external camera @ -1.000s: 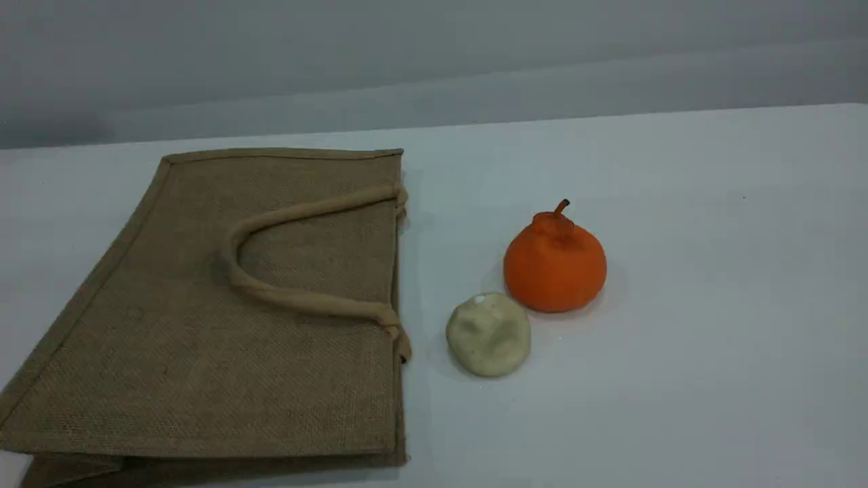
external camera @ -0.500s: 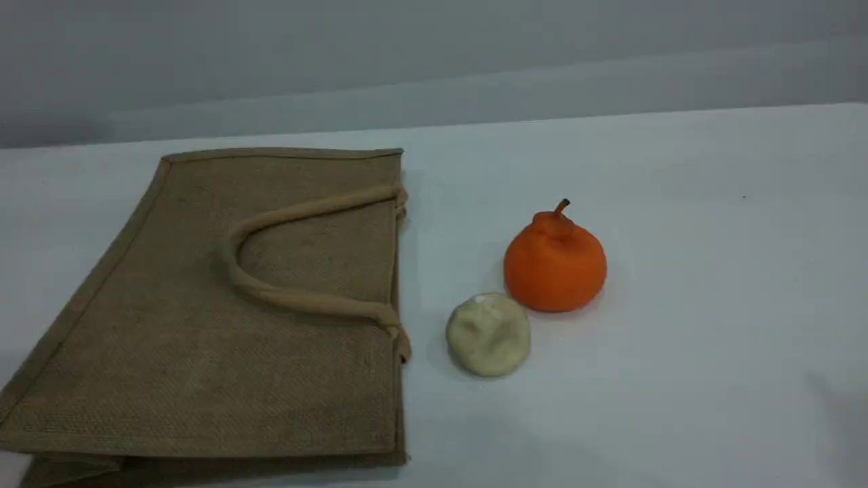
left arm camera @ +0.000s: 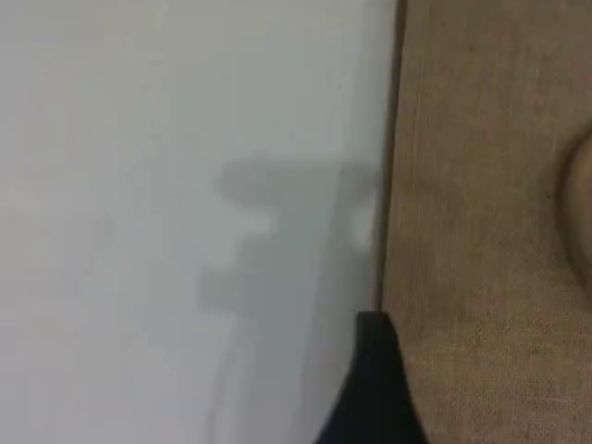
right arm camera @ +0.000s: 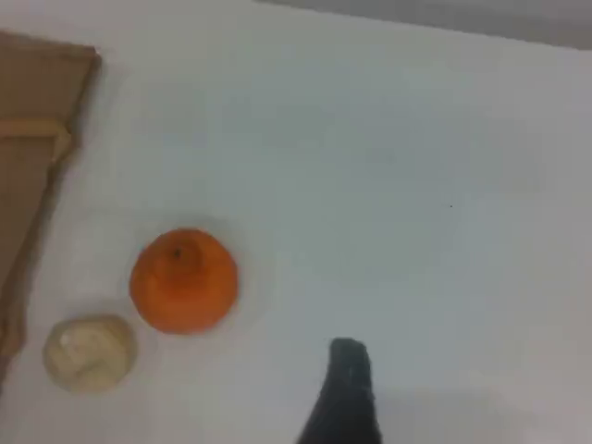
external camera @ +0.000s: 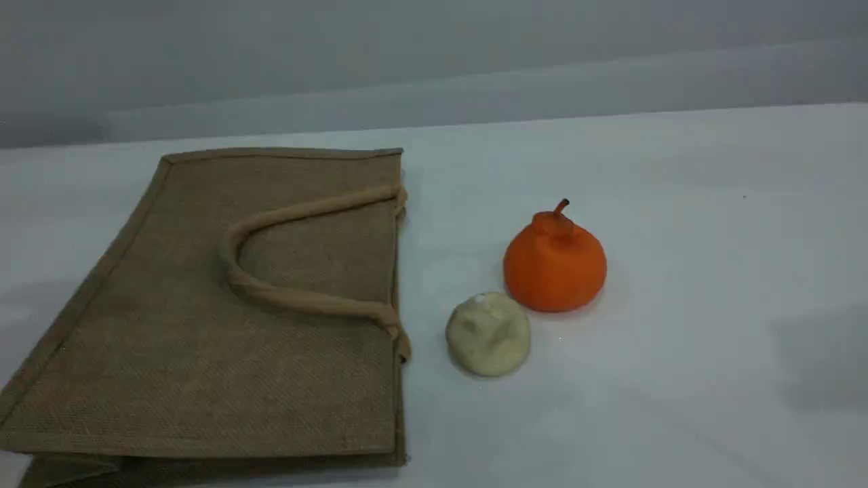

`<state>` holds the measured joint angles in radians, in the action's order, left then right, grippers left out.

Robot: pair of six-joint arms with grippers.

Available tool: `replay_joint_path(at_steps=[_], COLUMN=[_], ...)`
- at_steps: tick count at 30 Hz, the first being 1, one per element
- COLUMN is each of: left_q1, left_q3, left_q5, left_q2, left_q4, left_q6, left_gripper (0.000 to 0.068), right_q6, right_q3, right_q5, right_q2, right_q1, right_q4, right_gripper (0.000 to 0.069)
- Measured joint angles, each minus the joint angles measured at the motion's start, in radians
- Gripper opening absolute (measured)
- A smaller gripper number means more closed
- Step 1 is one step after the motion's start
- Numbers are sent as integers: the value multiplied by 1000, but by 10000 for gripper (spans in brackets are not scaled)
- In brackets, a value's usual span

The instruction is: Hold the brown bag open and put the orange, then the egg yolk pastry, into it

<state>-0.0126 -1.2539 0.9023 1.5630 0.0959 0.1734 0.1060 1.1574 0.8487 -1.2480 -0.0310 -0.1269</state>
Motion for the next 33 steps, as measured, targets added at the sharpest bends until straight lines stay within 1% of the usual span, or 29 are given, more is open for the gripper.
replay_joint_path(at_steps=[2, 6, 9, 15, 20, 26, 29, 33], left_q1=[0, -1, -17, -62, -108, -155, -172, -174], left_q3=[-5, -6, -6, -6, -9, -74, -112, -144], left_q5=[-9, -42, -73, -121, -161, -162, -157, -147], left_q2=[33, 96, 138, 231, 312, 401, 445, 488], left_q4=[-3, -49, -48, -50, -55, -105, -108, -105], left_q6=[-1, -2, -3, -3, 18, 27, 36, 48], left_gripper=[510, 510, 510, 510, 510, 510, 510, 510], right_q6=[0, 0, 0, 0, 0, 0, 0, 0], right_q3=[0, 0, 0, 0, 0, 0, 0, 0], right_q5=[-13, -24, -29, -41, -41, -40, -39, -35], right_q2=[-13, -30, -43, -45, -45, -45, -45, -45], right_q1=[0, 0, 0, 0, 0, 0, 0, 0], right_q4=[0, 0, 0, -1, -2, -4, -4, -2], right_gripper=[554, 554, 554, 554, 554, 554, 554, 554])
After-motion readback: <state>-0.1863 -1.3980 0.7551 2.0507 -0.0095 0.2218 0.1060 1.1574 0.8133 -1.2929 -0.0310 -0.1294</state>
